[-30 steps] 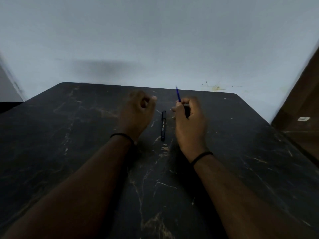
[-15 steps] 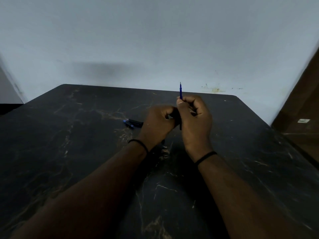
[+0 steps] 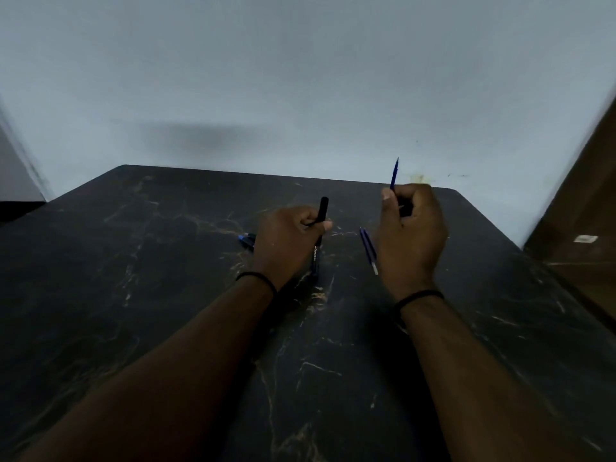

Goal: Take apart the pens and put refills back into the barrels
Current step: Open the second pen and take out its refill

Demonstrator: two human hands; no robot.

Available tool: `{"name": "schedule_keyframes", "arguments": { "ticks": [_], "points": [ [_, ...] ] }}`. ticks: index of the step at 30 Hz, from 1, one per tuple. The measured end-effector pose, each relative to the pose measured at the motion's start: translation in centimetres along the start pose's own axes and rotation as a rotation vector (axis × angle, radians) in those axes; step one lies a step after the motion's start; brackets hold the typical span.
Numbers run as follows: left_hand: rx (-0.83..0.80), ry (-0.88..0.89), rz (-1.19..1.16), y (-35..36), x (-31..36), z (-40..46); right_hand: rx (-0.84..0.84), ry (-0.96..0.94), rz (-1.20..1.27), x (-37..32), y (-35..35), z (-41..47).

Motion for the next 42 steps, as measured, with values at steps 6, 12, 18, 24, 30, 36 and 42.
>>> {"name": "schedule_keyframes", "arguments": {
  "ticks": [6,12,18,24,30,36,42],
  "points": [
    [-0.017,0.023,-0.023,0.3,0.3,-0.3,-0.133,0.271,-0.266,4.4,-0.1,0.0],
    [-0.008,0.012,-0.018,0.1,0.1,-0.3,-0.067,0.193,-0.218,3.2,-0.8,0.6],
    [-0.009,0.021,-0.012,0.1,0.1,-0.3,-0.063,0.275,-0.010,3.5,-0.5,0.4],
    [-0.010,0.021,-0.003,0.1,-0.2,-0.3,-0.287,0.435,-0.213,6.0,0.1,0.2],
    [-0.020,0.021,0.014,0.2,-0.4,-0.2,-0.504,0.409,-0.539,7.3,0.6,0.0],
    [-0.014,0.033,0.022,0.2,-0.2,-0.2,-0.495,0.439,-0.648,7.4,0.0,0.0],
    [-0.023,0.020,0.034,0.1,-0.2,-0.1,-0.584,0.446,-0.654,7.0,0.7,-0.3]
  ]
}}
Point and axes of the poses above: each hand's wrist, its own z-axis towards the middle knuckle, its own y-axis out of the palm, x = y × z, the point moved 6 cm from there along z, towards the middle knuckle, and after that the axes turned 8 degrees about z, right-handed, at the moved point
